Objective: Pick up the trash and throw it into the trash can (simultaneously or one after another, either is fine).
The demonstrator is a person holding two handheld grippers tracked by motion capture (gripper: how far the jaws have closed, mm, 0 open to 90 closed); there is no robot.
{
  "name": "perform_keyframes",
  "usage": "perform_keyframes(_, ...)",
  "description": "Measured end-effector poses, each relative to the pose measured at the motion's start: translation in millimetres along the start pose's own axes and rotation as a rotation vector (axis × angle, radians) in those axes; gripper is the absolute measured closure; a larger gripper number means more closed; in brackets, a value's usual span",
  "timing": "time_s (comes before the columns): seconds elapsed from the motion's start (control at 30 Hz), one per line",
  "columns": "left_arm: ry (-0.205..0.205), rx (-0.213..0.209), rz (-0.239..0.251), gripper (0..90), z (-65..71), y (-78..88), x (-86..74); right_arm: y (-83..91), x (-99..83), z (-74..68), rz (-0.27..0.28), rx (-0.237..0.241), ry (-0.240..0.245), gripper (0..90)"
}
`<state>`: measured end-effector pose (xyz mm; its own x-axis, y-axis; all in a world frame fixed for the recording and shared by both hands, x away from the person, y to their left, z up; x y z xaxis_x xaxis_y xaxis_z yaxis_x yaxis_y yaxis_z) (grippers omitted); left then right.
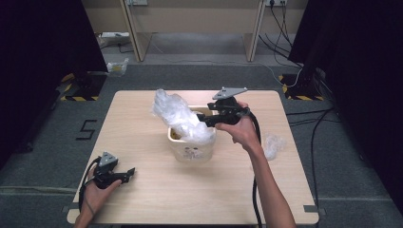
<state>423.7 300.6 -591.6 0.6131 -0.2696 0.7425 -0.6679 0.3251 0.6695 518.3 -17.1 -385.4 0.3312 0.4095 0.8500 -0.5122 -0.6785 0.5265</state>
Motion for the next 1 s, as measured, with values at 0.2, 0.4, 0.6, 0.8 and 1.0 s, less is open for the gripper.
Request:
perform_keyframes(0.2, 0.003, 0.000, 0.000, 14.9, 0.2, 0.0, -0.1, 12.3, -5.0, 9.6, 0.015, -0.031, -0.014, 39.0)
perform_keyframes(0.4, 0.003, -0.001, 0.000, 14.8, 0.2, 0.0, 0.0, 23.9, -13.1, 20.3, 0.020, -0.068, -0.035, 38.0)
perform_keyframes(0.6, 0.002, 0.000, 0.000, 14.9, 0.2, 0.0, -0.1, 36.0, -22.1, 31.0, 0.039, -0.100, -0.054, 36.7)
perform_keyframes(0.8, 0.003, -0.001, 0.001, 14.9, 0.4, -0.1, 0.0, 50.3, -35.0, 43.4, 0.043, -0.143, -0.082, 35.3)
perform_keyframes(1.0, 0.003, 0.000, 0.000, 14.8, 0.2, 0.0, 0.0, 60.1, -52.0, 53.5, 0.037, -0.202, -0.073, 34.5)
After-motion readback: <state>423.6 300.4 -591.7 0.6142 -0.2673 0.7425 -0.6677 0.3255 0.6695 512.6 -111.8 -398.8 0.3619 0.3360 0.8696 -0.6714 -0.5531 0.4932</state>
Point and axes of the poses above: each handheld gripper's, and its own axes: y roughly backward along the jaws, x roughly out of its top, z roughly to its right, the point moved 10 cm from there along -y, roughly forward along the jaws
